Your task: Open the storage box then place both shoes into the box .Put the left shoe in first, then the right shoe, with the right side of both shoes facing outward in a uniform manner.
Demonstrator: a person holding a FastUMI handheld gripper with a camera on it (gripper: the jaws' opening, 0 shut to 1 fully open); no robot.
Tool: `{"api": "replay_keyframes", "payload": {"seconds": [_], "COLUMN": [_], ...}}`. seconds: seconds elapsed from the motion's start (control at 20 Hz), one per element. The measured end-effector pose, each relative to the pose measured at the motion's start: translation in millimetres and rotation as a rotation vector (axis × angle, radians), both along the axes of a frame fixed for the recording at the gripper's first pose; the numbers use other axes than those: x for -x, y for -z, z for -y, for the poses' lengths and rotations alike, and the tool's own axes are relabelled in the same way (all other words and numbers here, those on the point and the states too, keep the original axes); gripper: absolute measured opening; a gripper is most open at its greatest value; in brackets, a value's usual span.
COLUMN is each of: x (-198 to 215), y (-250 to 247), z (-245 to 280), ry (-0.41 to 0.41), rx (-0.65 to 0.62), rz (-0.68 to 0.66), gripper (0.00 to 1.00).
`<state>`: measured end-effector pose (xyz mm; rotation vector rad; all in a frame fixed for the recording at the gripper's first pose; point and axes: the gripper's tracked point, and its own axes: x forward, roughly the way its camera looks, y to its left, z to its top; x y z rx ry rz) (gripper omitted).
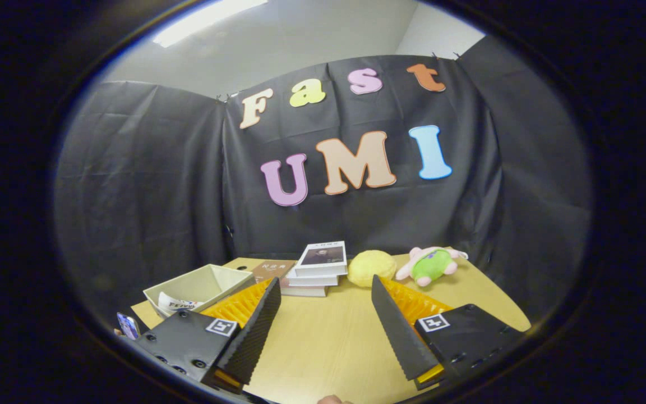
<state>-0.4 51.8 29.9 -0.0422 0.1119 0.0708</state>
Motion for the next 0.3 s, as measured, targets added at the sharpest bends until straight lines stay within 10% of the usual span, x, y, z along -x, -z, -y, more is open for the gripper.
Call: {"api": "replay_keyframes", "payload": {"seconds": [0.3], "x": [-2.3], "y": [-1.5], "z": [1.8], "ry": [-0.029], "rx": [-0.071], "rz": [0.056], "gripper": [1.0]}}
